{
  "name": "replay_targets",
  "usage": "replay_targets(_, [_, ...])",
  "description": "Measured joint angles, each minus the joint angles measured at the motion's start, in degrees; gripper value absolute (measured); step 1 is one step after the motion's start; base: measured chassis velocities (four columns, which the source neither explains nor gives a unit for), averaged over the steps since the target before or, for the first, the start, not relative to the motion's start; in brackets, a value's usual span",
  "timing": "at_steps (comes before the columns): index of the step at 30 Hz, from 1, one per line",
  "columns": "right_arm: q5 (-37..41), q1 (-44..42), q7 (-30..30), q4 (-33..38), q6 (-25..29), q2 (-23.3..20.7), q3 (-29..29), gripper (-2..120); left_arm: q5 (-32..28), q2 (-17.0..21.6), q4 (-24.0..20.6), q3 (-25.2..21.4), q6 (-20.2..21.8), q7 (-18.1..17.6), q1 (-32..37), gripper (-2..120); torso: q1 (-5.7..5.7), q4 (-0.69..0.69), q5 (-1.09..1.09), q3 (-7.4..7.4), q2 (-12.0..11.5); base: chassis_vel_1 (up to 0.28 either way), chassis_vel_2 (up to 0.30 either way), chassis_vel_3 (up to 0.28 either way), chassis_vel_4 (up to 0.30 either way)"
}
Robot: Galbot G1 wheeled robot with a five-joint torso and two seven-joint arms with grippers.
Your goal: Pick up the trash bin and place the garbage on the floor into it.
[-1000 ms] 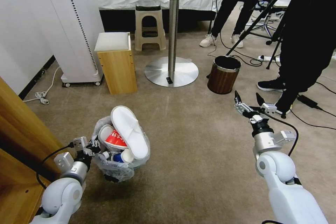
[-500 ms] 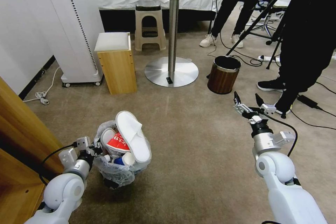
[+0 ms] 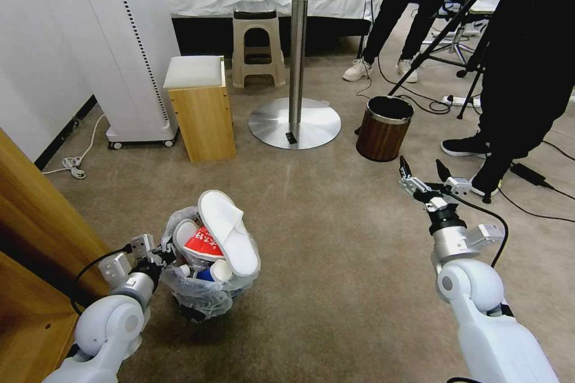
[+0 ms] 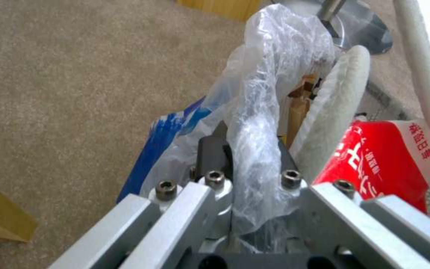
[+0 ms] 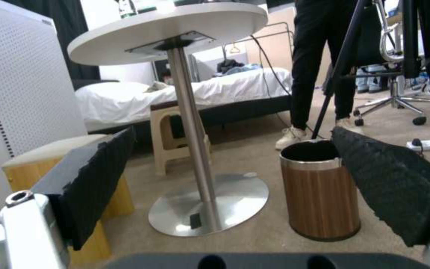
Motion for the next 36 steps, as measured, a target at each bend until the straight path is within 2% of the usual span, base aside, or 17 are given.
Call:
replay_targets(3, [-0.01, 0.02, 0.00, 0.00, -0.01, 0.13, -0.05, 100, 0.34, 0.08, -0.29, -0.08, -0.01, 0.03, 0.31, 17, 0.00, 0.00, -0.01, 0.00, 0.00, 0.000, 0.000, 0.000, 0.000])
replay_targets(5, [-0.02, 0.02, 0.00, 0.00, -0.02, 0.17, -0.06, 100, 0.59, 0.10, -0.43, -0.08, 0.03, 0.03, 0.41, 21, 0.00, 0.00, -0.01, 0.01, 0.00, 0.000, 0.000, 0.000, 0.000])
replay_targets(7, [-0.03, 0.00, 0.00, 0.08, -0.05, 0.24, -0.06, 100, 0.85, 0.11, -1.03, -0.02, 0.50, -0.23, 0.53, 32, 0.00, 0.00, -0.02, 0.01, 0.00, 0.000, 0.000, 0.000, 0.000])
replay_targets(10, [-0.03, -0.04, 0.00, 0.18, -0.06, 0.24, -0.06, 100, 0.83, 0.12, -1.64, 0.05, 0.96, -0.50, 0.55, 39, 0.00, -0.01, -0.03, 0.01, 0.00, 0.000, 0.000, 0.000, 0.000])
replay_targets(11, [-0.02, -0.14, 0.00, 0.24, -0.07, 0.27, -0.01, 100, 0.59, 0.12, -2.41, 0.07, 1.25, -0.78, 0.56, 47, 0.00, -0.01, -0.04, 0.01, 0.00, 0.000, 0.000, 0.000, 0.000])
replay_targets(15, [-0.03, -0.24, 0.00, 0.33, -0.08, 0.28, 0.05, 100, 0.05, 0.15, -3.33, 0.05, 1.41, -1.17, 0.56, 54, 0.01, -0.01, -0.03, 0.01, -0.01, 0.000, 0.000, 0.000, 0.000])
replay_targets(16, [-0.03, -0.35, 0.00, 0.39, -0.08, 0.27, 0.09, 100, -0.43, 0.21, -4.12, -0.05, 1.49, -1.56, 0.57, 60, 0.00, -0.01, -0.02, 0.01, 0.00, 0.000, 0.000, 0.000, 0.000])
replay_targets(17, [-0.02, -0.37, 0.00, 0.40, -0.08, 0.27, 0.11, 100, -0.54, 0.22, -4.29, -0.08, 1.50, -1.64, 0.56, 62, 0.01, -0.01, -0.02, 0.01, -0.01, 0.000, 0.000, 0.000, 0.000])
replay_targets(18, [-0.02, -0.51, 0.01, 0.54, -0.08, 0.20, 0.24, 100, -1.20, 0.41, -5.33, -0.32, 1.52, -2.18, 0.45, 72, 0.00, 0.00, 0.00, 0.01, -0.01, 0.000, 0.000, 0.000, 0.000])
replay_targets(20, [-0.01, -0.53, 0.01, 0.63, -0.08, 0.20, 0.25, 100, -1.35, 0.49, -5.43, -0.31, 1.53, -2.29, 0.33, 75, 0.00, 0.01, 0.00, 0.01, 0.00, 0.000, 0.000, 0.000, 0.000])
replay_targets(23, [-0.01, -0.73, 0.01, 0.96, -0.10, 0.29, 0.23, 100, -1.50, 0.61, -4.27, 0.02, 1.14, -2.68, -1.01, 91, 0.00, 0.00, 0.00, 0.01, 0.00, 0.000, 0.000, 0.000, 0.000])
replay_targets(24, [-0.01, -0.73, 0.01, 0.96, -0.10, 0.29, 0.23, 100, -1.50, 0.61, -4.27, 0.02, 1.14, -2.68, -1.01, 91, 0.00, 0.00, 0.00, 0.01, 0.00, 0.000, 0.000, 0.000, 0.000])
replay_targets(25, [-0.01, -0.87, 0.01, 1.11, -0.11, 0.32, 0.22, 100, -1.48, 0.60, -3.59, 0.09, 0.81, -2.73, -1.45, 96, 0.01, 0.00, 0.00, 0.01, -0.01, 0.000, 0.000, 0.000, 0.000])
replay_targets(31, [-0.01, -1.71, 0.01, 1.47, -0.12, 0.21, 0.37, 100, -1.70, 0.59, -3.14, -0.13, 0.20, -2.76, -1.99, 100, 0.00, 0.01, 0.00, 0.00, -0.01, 0.000, 0.000, 0.000, 0.000])
replay_targets(36, [-0.02, -1.82, -0.03, 1.64, -0.11, 0.24, 0.28, 100, -2.76, 0.85, -4.66, -1.19, -0.08, -2.79, -2.11, 100, 0.00, 0.01, 0.00, 0.00, -0.01, 0.000, 0.000, 0.000, 0.000])
